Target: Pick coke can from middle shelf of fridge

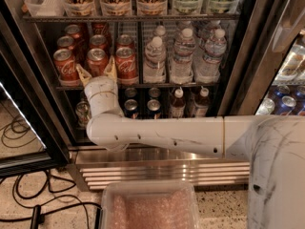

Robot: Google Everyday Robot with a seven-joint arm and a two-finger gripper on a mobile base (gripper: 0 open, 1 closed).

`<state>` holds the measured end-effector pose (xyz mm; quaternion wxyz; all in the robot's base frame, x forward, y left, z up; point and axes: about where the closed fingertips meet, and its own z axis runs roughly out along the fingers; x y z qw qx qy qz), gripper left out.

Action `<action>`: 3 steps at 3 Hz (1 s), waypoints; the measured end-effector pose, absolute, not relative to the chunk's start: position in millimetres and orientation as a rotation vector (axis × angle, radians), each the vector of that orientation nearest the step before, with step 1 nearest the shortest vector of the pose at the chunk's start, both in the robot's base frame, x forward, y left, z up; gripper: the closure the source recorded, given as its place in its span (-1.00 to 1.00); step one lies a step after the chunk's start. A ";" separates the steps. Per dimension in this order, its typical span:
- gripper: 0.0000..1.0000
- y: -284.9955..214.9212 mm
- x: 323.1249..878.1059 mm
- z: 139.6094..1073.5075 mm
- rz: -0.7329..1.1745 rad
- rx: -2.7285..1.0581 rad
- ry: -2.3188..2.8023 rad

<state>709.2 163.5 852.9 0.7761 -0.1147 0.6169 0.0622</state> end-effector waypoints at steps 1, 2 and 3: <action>-0.34 165.9 712.7 845.4 0.157 -0.248 1.377; -0.32 164.9 713.5 845.6 0.154 -0.246 1.377; -0.16 162.4 716.3 847.4 0.148 -0.242 1.373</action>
Offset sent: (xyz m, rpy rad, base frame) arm 0.0048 0.0036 -0.0122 0.0089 0.0651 0.0174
